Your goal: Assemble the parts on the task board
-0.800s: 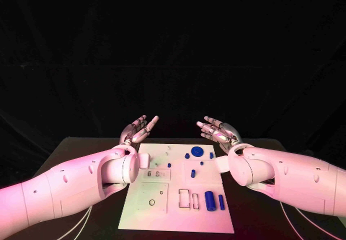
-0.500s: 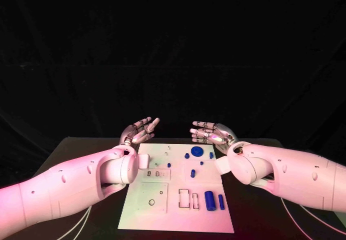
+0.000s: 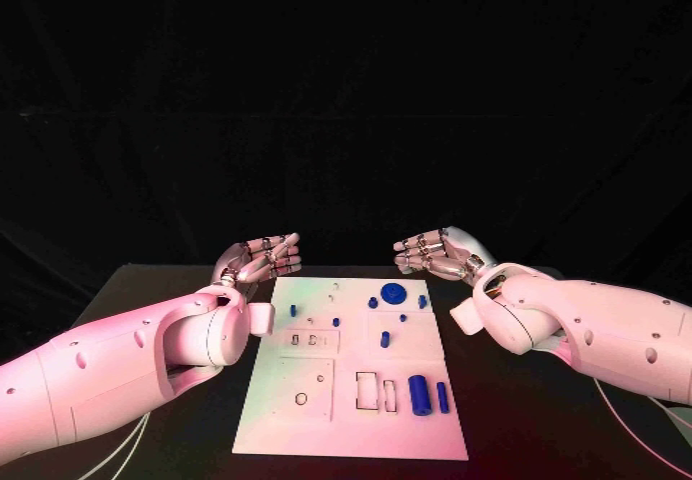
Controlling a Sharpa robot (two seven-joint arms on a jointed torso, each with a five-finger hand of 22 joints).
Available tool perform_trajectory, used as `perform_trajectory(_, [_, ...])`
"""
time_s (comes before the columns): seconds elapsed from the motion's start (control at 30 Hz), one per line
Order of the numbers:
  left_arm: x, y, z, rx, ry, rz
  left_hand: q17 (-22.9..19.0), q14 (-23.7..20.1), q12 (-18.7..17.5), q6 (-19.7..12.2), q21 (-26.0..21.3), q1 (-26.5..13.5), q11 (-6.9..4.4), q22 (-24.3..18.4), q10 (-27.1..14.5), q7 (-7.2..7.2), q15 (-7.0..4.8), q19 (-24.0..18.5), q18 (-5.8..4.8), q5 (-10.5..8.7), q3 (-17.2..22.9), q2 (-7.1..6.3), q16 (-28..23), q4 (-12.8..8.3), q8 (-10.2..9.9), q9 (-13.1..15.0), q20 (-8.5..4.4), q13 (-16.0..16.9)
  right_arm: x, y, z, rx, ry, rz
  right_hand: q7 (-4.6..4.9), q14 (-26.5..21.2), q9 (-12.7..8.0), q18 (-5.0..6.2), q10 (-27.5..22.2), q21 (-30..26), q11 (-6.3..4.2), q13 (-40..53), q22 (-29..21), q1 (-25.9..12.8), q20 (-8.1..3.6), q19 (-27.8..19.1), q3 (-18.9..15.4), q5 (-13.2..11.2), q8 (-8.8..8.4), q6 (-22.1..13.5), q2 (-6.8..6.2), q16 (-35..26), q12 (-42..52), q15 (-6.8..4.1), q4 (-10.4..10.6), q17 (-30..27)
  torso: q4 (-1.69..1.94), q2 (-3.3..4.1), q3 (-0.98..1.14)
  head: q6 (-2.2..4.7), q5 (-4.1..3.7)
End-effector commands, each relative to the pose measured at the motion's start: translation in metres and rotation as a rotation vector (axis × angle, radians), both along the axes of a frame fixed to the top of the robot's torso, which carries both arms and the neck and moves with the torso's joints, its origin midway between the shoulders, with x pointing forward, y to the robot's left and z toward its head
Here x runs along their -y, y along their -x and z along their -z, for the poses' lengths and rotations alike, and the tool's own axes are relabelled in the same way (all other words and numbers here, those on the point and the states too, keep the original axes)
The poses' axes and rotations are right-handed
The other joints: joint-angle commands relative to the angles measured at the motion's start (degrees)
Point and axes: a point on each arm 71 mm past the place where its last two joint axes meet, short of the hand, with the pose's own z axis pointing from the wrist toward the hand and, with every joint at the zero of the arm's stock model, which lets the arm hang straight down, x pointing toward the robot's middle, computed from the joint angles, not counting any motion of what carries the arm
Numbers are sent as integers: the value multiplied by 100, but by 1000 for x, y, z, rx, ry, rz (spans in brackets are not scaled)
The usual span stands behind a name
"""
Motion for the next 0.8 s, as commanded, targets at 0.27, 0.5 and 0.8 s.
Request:
perform_trajectory(0.27, [1,14,-16,34,22,109,196,1022,62,798,327,247,-230,68,976,19,-281,677,170,26,-159,105,270,-292,114,-18,-100,61,9,1,-11,113,288,-88,-170,1280,31,123,1018,482,-289,31,165,-42,-351,865,410,24,1,798,-317,125,-142,-380,-174,202,16,235,-28,12,-70])
perform_trajectory(0.5, [5,25,-25,38,44,156,234,1106,23,872,362,275,-258,70,1070,-5,-311,747,169,26,-184,117,271,-332,97,-23,-131,60,13,-1,-19,169,392,-68,-254,2200,35,120,1344,1039,-431,73,451,12,-656,1533,342,81,-36,964,-423,474,-171,-654,-224,532,32,348,-39,42,-95])
perform_trajectory(0.8, [15,37,-33,37,81,213,246,1127,-11,865,374,261,-253,70,1068,1,-313,771,168,25,-207,112,266,-334,73,-32,-142,53,-11,-8,-24,259,667,-105,-354,2834,32,90,1093,2325,-530,169,1271,-126,-991,2264,157,305,-185,991,-672,2521,-223,-892,-127,2038,95,490,-46,48,-142])
